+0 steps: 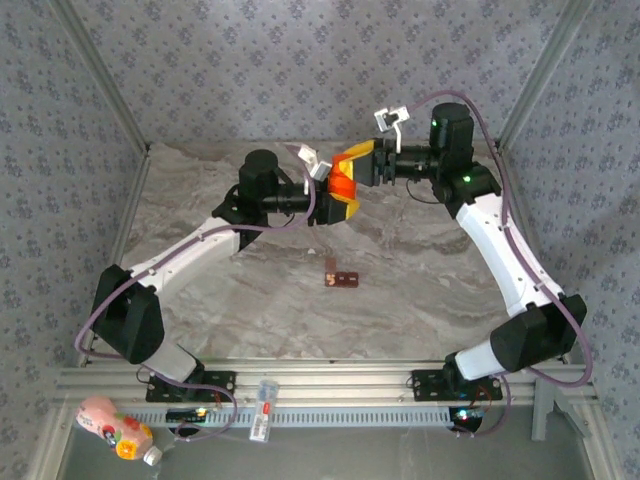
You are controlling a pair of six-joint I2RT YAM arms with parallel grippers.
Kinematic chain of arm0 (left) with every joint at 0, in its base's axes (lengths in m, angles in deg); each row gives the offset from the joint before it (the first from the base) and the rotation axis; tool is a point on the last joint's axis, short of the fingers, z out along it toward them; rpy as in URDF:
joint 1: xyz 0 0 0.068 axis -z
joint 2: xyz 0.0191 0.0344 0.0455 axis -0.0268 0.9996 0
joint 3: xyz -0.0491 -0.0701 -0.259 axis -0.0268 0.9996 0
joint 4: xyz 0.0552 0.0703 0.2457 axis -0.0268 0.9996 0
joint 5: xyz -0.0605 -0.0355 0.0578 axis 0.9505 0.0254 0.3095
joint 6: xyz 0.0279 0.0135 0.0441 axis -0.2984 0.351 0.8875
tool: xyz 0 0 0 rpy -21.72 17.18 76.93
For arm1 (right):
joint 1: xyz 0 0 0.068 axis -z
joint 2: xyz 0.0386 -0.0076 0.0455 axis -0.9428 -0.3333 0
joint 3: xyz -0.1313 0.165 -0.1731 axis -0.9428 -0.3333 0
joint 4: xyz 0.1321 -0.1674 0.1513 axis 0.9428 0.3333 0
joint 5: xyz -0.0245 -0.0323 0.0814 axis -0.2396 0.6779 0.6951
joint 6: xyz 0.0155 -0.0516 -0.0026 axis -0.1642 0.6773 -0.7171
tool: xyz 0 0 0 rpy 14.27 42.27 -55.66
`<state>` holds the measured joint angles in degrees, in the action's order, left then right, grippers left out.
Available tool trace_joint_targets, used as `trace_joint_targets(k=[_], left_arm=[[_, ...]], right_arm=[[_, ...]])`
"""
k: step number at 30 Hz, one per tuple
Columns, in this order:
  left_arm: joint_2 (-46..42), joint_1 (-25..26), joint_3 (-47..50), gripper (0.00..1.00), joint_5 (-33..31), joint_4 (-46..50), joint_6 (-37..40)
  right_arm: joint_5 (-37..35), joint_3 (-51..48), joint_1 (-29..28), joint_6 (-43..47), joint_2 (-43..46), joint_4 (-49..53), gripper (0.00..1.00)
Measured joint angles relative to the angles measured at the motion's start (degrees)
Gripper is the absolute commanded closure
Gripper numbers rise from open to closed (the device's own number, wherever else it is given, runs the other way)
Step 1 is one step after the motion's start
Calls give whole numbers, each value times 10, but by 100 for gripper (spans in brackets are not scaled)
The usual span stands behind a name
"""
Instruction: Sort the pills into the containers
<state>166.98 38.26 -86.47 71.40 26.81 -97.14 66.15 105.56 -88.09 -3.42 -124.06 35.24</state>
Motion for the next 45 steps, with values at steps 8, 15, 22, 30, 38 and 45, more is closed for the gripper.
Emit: trace_joint_targets(k=[8, 15, 22, 30, 38, 45], left_arm=[[1, 0, -1, 100, -22, 4, 0], [1, 10, 23, 100, -99, -2, 0], [1, 22, 44, 100, -206, -22, -11], [6, 36, 45, 100, -267, -51, -27], [5, 41, 45, 100, -264, -62, -14], [-4, 13, 45, 100, -211, -61, -5]], right_arm=[[-28, -11, -4, -1, 5, -8, 63], [-166, -91, -38, -11, 47, -74, 63], [-307, -125, -84, -24, 51, -127, 63], [-340, -129, -88, -33, 51, -150, 47], [-234, -128, -21, -57, 67, -123, 17], [-134, -108, 27, -41, 104, -81, 17]])
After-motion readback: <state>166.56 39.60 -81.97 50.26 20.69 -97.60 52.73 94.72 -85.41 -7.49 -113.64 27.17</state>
